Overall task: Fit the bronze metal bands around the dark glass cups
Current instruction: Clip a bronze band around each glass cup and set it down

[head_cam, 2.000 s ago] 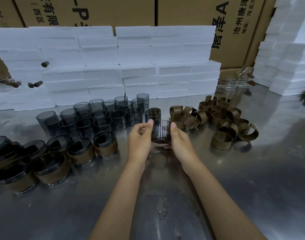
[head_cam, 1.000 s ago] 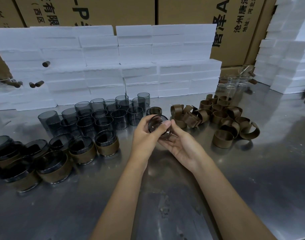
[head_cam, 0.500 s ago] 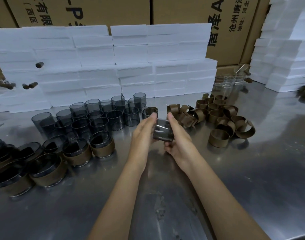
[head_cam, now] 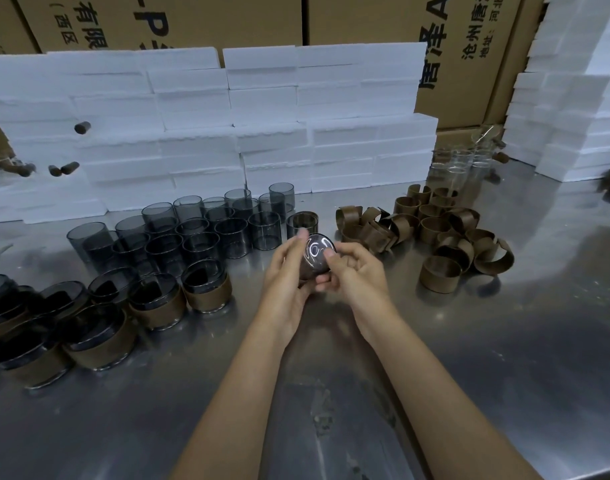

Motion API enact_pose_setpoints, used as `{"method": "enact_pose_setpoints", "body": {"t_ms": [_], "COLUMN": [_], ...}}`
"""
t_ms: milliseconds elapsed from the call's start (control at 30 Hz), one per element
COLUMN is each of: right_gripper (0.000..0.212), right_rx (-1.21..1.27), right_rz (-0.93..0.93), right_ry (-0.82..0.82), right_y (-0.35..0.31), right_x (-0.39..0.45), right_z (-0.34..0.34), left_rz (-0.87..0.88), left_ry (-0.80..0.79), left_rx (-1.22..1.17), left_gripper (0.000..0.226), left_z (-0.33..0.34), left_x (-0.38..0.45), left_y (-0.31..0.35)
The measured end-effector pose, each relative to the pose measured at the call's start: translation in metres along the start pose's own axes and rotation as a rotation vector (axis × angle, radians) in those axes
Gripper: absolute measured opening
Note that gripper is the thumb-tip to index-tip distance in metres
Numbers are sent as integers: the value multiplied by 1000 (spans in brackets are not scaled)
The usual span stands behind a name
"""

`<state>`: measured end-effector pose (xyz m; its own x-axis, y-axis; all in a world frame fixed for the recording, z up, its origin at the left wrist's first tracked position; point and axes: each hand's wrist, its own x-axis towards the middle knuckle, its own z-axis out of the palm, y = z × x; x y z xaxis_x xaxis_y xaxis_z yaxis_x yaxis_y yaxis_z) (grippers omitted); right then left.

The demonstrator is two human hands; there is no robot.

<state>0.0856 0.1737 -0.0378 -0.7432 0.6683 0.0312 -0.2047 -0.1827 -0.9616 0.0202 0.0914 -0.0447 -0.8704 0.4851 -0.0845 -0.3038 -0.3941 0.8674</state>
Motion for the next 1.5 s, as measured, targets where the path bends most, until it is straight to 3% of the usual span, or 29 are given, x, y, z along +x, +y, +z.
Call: {"method": "enact_pose_setpoints", "body": {"t_ms": [167,333,467,667,833,900,967,1033,1233,1367,1500], "right_gripper": [26,27,28,64,57,45,23,14,20,16,18], "right_rx": [9,-323,-749,-1174,-1323,-1409,-1389,-1267,-853,-951,-1016], "right_rz": [6,-129,-175,-26,65,0,-137,-213,-370,-383,-397], "right_ry": [22,110,10,-219,-270,-254,-137,11,103,73,181], "right_y": [4,-12,-42,-37,-21,-21,-29,-42,-68,-45,-17], "right_x": [4,52,114,171,184,185,180,172,90,24,-7], "right_z": [-3,2,26,65,83,81,77,70,41,25,17], "left_rz": [-41,-114,-146,-183,-177,-180,-191,-195,-139,-71,0], "left_ry": [-21,-43,-61,-88,-115,-126,-125,-118,-123,-152,-167], "left_rx": [-111,-338,-415,-512,-521,-523,-531,-541,-483,-282,-63], "left_gripper": [45,49,51,33,31,32,30,26,31,59,88], "left_z": [-7,-15,-20,-33,-37,-39,-39,-40,-34,-27,-19], "left_x": [5,15,22,33,38,38,38,36,32,26,18], "left_y": [2,8,6,3,1,2,3,4,8,10,5]}}
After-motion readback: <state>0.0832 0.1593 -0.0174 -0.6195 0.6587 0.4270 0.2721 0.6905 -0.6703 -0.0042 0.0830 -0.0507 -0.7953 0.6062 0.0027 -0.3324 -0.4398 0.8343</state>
